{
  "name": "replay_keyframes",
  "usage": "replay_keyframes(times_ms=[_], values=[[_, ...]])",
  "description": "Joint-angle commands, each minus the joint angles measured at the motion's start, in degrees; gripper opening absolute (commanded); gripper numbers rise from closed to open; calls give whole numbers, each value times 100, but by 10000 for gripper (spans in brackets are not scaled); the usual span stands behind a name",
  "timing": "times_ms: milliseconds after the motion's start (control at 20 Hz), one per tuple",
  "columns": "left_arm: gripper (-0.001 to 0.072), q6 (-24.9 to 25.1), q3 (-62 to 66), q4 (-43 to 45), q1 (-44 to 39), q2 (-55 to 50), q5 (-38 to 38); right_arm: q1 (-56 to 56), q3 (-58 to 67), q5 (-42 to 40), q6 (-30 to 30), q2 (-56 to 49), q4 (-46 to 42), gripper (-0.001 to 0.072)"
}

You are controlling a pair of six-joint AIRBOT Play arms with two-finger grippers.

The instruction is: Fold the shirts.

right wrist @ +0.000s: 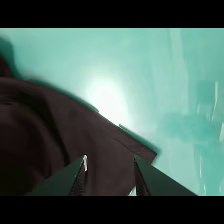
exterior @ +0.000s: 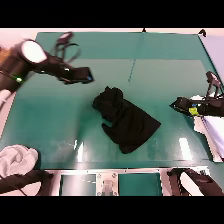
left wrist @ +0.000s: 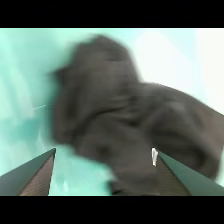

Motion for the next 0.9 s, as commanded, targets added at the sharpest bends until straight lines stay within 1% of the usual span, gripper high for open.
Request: replay_keyframes(times_ms=[0,100,150,300,400,500,600,700,750,850], values=[[709,59,-278,9,1019,-33,-597,-66,4,35,0,-678,0,360],[709,404,-949,-50,1115,-37,-299,-190,-2,232,4,-1239,0,360],[709,621,-1300,-289,1115,-55,-7,-245,-26,337,9,-1462,4,360],[708,1519,-2105,-1784,1115,-433,1032,-341,-304,352,26,-1816,31,360],[708,2245,-2210,-2835,1060,-949,1239,-339,-581,225,22,-1893,273,360],[708,2931,-2205,-3670,903,-1416,1392,-330,-857,-199,-57,-1906,688,360],[708,3458,-2199,-4422,688,-1755,1556,-328,-988,-507,-212,-1950,1097,360],[708,3825,-2199,-4874,468,-1985,1641,-328,-999,-645,-304,-2142,1403,360],[708,3901,-2199,-4948,367,-2061,1692,-328,-999,-660,-363,-2273,1521,359],[707,3904,-2199,-4905,238,-2175,1738,-328,-999,-662,-721,-2564,1875,357]])
